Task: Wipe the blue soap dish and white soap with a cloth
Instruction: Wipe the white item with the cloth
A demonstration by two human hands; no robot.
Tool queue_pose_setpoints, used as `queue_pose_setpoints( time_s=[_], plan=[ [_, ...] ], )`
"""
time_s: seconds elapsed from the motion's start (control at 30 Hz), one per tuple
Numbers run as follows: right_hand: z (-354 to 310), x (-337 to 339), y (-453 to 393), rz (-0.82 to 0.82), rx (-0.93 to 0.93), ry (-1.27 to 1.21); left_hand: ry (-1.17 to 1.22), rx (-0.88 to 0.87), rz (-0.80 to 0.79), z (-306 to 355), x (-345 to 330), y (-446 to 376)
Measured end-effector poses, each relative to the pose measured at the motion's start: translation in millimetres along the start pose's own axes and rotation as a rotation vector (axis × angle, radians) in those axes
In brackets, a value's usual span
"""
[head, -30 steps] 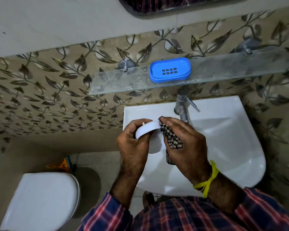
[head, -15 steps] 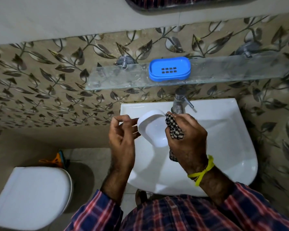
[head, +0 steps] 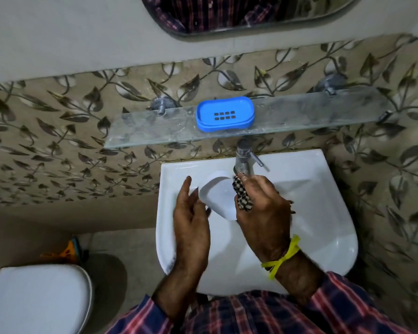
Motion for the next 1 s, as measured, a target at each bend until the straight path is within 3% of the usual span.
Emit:
queue_pose_setpoints(
  time_s=[0.07, 0.13, 0.23, 0.3, 0.37, 0.5, 0.63, 0.73, 0.87, 1.0],
  plan=[
    [1.0, 0.4, -1.6, 0.002, -0.026, 0.015, 0.131, 0.149, -0.077, -6.7, -9.7, 6.5],
    [-0.1, -0.1, -2.7, 0.001, -0.035, 0.010, 0.185, 0.194, -0.057, -6.9, -15.2, 7.2],
    [-7.1, -0.8, -0.7, -0.006, -0.002, -0.002, 0.210, 0.191, 0.187, -3.9, -16.7, 1.7],
    [-9.6, 0.4, 0.5, 0.007, 0.012, -0.021, 0.190, 0.174, 0.264, -3.3, -18.1, 0.5],
    [-10.3, 2.7, 2.1, 0.025, 0.031, -0.032, 0.253, 0.180, 0.185, -2.5, -22.2, -0.4],
    [-14.4, 9.9, 8.2, 0.058, 0.087, -0.095, 0.268, 0.177, -0.148, 3.9, -37.6, 3.9],
    [-24.9, 14.7, 10.3, -0.133, 0.155, -0.263, 0.320, 0.330, -0.301, 2.0, -45.4, 2.7],
    [-17.3, 15.4, -2.4, -0.327, 0.020, -0.383, 0.361, 0.372, -0.330, 2.9, -42.6, -9.1],
    [1.6, 18.0, -33.3, -0.172, -0.225, -0.359, 0.368, 0.429, -0.418, -3.3, -37.0, -12.3],
    [-22.9, 6.4, -37.5, -0.245, 0.040, -0.264, 0.377, 0.475, -0.468, -12.8, -34.3, -2.8]
  ],
)
Point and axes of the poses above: each hand's wrist, its own y-axis away from the middle knuckle, its own x-axis out of the back of the hand, z = x × y, the point moved 4 cm from there along -y, towards the middle knuckle, and after that the axes turned 15 degrees about z, right-handed, at the moved point
